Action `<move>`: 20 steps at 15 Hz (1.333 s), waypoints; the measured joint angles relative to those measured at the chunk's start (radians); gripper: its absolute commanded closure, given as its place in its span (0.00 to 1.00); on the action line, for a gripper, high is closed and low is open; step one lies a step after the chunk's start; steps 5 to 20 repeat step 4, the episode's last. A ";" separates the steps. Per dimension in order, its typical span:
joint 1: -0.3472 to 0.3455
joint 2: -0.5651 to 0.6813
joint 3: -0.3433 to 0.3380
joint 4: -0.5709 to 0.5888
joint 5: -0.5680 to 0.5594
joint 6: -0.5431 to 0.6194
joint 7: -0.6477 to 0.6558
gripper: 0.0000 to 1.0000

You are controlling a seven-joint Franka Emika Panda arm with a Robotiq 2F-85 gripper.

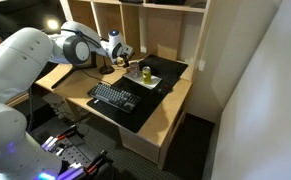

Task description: Turn on the desk lamp

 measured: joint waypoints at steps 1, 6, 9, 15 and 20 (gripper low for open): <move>-0.003 -0.017 0.003 -0.006 0.000 -0.013 -0.007 0.00; -0.017 -0.090 0.021 -0.056 0.002 -0.072 -0.042 0.00; -0.017 -0.090 0.021 -0.056 0.002 -0.072 -0.042 0.00; -0.017 -0.090 0.021 -0.056 0.002 -0.072 -0.042 0.00; -0.017 -0.090 0.021 -0.056 0.002 -0.072 -0.042 0.00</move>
